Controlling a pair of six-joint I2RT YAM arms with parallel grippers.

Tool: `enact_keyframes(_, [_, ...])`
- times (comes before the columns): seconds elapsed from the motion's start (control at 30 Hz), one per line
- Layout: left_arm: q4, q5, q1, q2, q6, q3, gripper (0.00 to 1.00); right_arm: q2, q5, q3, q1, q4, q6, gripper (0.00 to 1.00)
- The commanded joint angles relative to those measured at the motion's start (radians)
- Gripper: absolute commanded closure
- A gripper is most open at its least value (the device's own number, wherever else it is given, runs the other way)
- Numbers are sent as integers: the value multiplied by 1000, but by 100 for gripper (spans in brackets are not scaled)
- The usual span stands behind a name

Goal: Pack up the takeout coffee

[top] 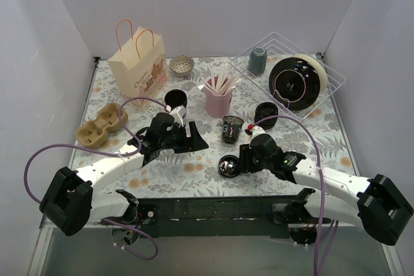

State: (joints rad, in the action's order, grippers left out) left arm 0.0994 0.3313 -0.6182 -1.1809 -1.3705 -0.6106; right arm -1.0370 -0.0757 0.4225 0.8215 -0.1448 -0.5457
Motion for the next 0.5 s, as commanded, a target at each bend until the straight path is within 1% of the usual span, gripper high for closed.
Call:
enact_keyframes(0.0, [-53, 9, -21, -34, -19, -12, 26, -26, -15, -2, 11, 88, -34, 48])
enact_keyframes(0.17, [-70, -15, -44, -34, -25, 17, 26, -64, -39, 4, 13, 103, -45, 49])
enact_keyframes(0.27, [-79, -20, -57, -45, -25, 28, 26, -90, -48, 13, 13, 114, -48, 57])
enact_keyframes(0.33, [-93, -6, -66, -55, -24, 43, 26, -113, -52, 28, 15, 111, -51, 60])
enact_keyframes(0.43, [-136, -6, -83, -57, -29, 69, 25, -120, -62, 38, 15, 106, -60, 71])
enact_keyframes(0.47, [-144, -9, -87, -57, -29, 74, 24, -115, -62, 44, 16, 106, -62, 79])
